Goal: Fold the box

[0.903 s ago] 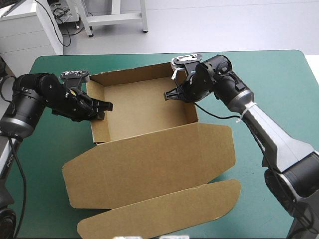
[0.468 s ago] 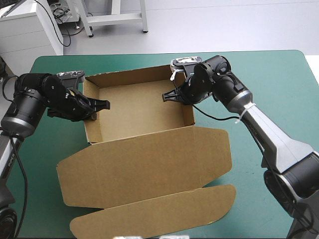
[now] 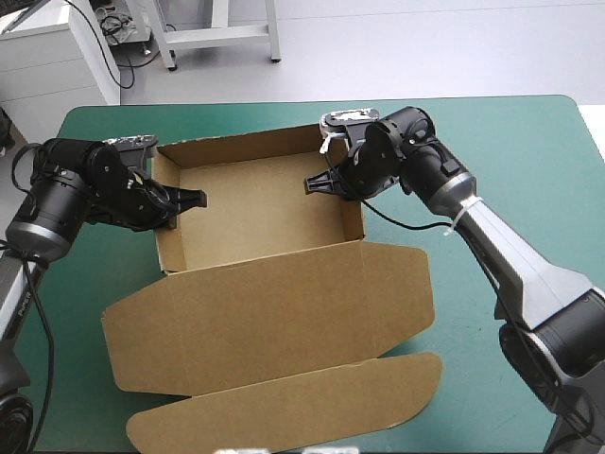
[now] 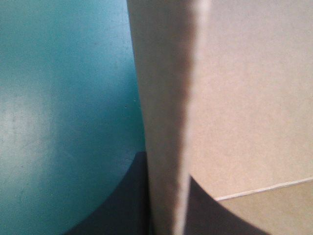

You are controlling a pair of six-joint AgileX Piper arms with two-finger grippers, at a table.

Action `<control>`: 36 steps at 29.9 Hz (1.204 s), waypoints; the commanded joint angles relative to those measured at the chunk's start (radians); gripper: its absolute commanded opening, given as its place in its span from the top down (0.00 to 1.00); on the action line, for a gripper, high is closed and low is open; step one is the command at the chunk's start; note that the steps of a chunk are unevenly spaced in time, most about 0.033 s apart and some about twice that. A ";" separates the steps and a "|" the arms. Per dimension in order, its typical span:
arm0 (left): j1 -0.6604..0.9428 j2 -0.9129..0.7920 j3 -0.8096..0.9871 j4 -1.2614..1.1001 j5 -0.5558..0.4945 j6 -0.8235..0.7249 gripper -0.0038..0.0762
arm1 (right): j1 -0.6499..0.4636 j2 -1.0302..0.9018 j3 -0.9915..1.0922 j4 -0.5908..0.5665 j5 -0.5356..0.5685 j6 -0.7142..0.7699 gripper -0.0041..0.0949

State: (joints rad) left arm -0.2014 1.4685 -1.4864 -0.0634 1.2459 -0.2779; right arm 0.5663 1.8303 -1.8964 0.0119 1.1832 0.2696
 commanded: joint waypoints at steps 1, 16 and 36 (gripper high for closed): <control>0.007 -0.014 -0.038 0.063 0.046 0.008 0.96 | -0.016 -0.050 -0.031 -0.080 0.070 -0.023 0.96; -0.030 0.070 -0.167 0.063 0.047 0.021 0.96 | -0.016 -0.049 -0.020 -0.079 0.070 -0.008 0.96; -0.037 0.165 -0.170 -0.007 0.047 0.016 0.96 | -0.114 -0.010 -0.020 0.081 0.072 0.003 0.96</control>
State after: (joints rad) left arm -0.2368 1.6488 -1.6226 -0.0874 1.2464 -0.2643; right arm 0.4945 1.8606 -1.8935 0.0435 1.2040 0.2932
